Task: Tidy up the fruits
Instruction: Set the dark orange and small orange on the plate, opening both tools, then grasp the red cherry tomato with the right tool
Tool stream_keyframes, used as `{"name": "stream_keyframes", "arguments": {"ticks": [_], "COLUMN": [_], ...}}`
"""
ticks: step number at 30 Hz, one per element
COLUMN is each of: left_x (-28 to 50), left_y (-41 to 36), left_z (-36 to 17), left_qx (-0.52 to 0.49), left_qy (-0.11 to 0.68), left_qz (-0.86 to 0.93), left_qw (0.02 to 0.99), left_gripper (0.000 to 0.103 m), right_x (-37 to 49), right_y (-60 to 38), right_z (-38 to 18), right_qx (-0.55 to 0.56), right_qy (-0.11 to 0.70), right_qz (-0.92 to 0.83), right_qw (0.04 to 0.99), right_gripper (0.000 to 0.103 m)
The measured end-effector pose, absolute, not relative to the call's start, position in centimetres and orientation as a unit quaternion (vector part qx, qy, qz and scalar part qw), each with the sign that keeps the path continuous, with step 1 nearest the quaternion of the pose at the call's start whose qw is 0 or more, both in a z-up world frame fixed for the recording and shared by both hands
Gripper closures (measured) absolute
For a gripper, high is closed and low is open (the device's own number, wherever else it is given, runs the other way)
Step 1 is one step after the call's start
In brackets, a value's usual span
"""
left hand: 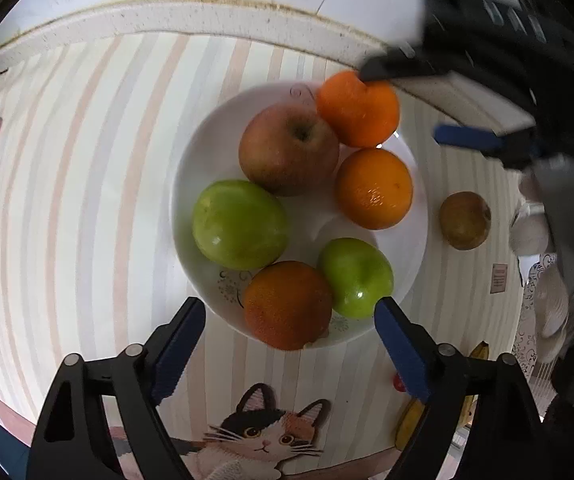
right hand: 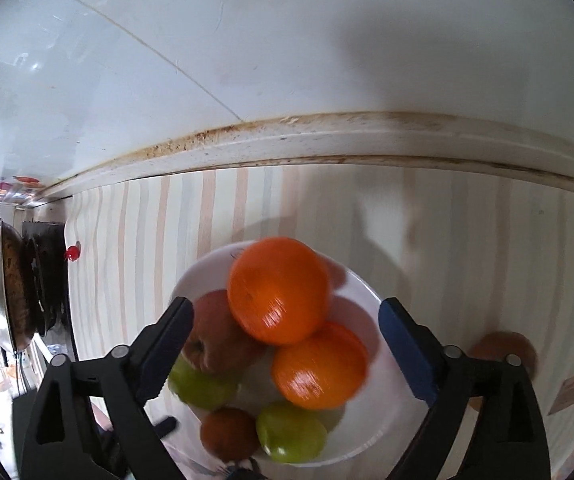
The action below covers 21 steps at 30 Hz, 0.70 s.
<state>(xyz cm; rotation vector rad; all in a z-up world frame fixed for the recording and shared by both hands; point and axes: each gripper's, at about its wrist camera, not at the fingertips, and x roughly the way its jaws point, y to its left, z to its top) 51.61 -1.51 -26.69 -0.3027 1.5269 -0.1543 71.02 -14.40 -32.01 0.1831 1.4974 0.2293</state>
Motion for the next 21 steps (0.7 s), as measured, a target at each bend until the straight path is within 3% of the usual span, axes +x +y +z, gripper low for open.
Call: {"name": "stream_keyframes", "arguments": {"ticks": [2,21], "left_x": [51.3,47.5], "left_y": [-1.2,1.5], "left_z": [-26.0,-19.9], "left_qx": [-0.128,-0.052], "left_qy": [0.683,0.624], "left_qz": [-0.064,-0.013], "left_qw": [0.717,0.779], "left_gripper": [0.011,0.011], "right_x": [69.9,52.9], "right_y": [-15.1,-17.4], "right_z": [-31.0,-24.6], "right_qx": [0.07,0.051], "right_qy": [0.671,0.6], "right_qz": [0.095,0.073], "right_qw": [0.732,0.795], "right_gripper": [0.006,0.006]}}
